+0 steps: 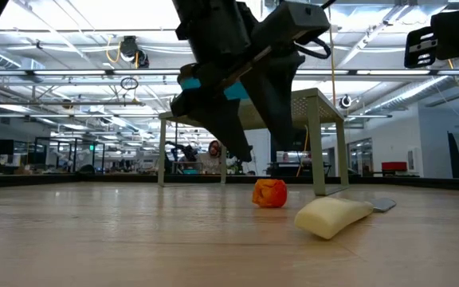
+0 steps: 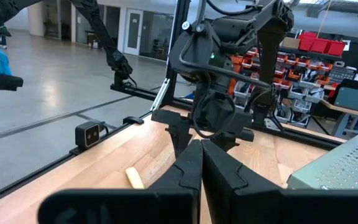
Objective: Pick & Place Fruit
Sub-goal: Put the peach into the blue strainer bowl on the shelf
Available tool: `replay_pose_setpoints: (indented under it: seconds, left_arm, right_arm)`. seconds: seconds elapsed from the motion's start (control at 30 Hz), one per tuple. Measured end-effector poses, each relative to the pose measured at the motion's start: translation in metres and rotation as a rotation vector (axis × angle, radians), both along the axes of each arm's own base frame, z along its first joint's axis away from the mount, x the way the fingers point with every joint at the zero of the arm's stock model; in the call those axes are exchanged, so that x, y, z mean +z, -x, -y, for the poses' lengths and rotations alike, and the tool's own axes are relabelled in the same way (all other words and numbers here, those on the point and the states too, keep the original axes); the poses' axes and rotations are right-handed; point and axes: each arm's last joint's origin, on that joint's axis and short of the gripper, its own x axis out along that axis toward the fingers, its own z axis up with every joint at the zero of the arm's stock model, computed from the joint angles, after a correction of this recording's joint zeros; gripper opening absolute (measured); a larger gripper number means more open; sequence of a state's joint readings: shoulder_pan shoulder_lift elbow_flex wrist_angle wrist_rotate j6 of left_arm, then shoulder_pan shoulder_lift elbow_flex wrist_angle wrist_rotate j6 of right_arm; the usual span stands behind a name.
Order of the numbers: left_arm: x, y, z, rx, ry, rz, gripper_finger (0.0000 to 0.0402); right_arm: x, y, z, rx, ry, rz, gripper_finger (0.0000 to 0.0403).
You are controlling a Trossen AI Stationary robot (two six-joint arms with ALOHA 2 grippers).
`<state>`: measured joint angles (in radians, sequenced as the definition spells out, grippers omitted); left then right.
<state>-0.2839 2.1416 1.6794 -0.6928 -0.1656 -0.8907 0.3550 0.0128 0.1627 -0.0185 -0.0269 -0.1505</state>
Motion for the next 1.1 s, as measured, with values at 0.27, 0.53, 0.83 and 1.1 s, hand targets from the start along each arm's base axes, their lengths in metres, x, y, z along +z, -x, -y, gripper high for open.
replay_pose_setpoints:
  seconds: [0.27,0.53,0.83,1.1]
  left_arm:
    - [0.001,0.000,0.002,-0.068,-0.048,0.010,0.0267]
    - [-0.016,-0.007,0.002,-0.059,-0.040,0.008,0.0266]
    - [-0.040,-0.010,0.005,-0.041,-0.032,-0.042,0.0266]
    - [-0.041,-0.009,0.003,-0.042,-0.052,-0.051,0.0263]
  right_arm:
    - [0.000,0.000,0.000,0.000,0.000,-0.001,0.0000]
    - [0.000,0.000,0.000,0.000,0.001,-0.002,0.0000]
    - [-0.001,0.000,0.000,0.001,0.000,-0.013,0.0000]
    - [-0.001,0.000,0.000,0.000,0.003,-0.009,0.0000]
